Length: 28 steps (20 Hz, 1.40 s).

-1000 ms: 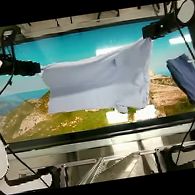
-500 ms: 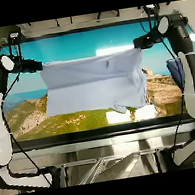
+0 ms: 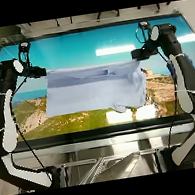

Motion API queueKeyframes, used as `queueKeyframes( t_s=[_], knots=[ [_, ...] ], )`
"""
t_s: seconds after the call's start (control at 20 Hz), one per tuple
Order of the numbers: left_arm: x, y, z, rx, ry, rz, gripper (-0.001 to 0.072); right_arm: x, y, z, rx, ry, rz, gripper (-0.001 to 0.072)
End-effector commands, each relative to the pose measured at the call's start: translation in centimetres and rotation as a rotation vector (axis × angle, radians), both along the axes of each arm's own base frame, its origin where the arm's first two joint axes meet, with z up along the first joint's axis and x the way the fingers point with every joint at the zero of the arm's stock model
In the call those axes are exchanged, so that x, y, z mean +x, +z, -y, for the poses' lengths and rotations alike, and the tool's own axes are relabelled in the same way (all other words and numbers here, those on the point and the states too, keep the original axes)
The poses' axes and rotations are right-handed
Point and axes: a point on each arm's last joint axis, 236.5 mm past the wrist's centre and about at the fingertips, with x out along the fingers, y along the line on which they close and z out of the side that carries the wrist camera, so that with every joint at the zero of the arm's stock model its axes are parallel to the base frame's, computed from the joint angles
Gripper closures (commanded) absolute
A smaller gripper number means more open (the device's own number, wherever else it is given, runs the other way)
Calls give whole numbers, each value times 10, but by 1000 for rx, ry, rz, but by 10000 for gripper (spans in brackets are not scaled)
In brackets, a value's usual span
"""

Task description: Fold the shirts.

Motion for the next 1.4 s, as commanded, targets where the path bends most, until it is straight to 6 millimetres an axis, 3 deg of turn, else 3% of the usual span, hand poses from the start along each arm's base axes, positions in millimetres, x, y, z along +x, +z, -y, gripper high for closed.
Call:
queueKeyframes(
  t_s=[0.0,0.25,0.55,0.6,0.65,0.7,0.75,0.8,1.0,1.15,1.25,1.35],
  knots=[
    [-18,-27,-4,17,-3,-118,692,-34,-24,2,-11,-1,-174,693],
    [-27,-34,-4,18,-2,-161,692,-60,-44,4,-14,-22,-287,692],
    [-46,-64,3,-9,-4,-236,691,-72,-58,4,-15,-38,-339,687],
    [-46,-65,9,-38,-3,-233,690,-70,-58,4,-14,-38,-330,492],
    [-44,-62,13,-56,-2,-226,678,-70,-57,4,-14,-38,-328,2],
    [-41,-59,15,-67,-4,-216,397,-71,-56,4,-14,-33,-329,9],
    [-37,-54,16,-76,1,-202,56,-73,-53,4,-17,-22,-331,9],
    [-34,-47,19,-94,8,-191,15,-74,-48,4,-17,-19,-327,9],
    [-30,-5,0,-115,70,-181,16,-76,-5,2,34,-25,-255,9],
    [-78,-11,-26,-133,155,-331,16,-96,14,-1,139,-8,-284,9],
    [-125,-28,-44,-155,232,-441,17,-109,11,4,191,-35,-298,9],
    [-169,-43,-50,-208,284,-519,17,-123,6,-2,258,-45,-298,9]
  ],
)
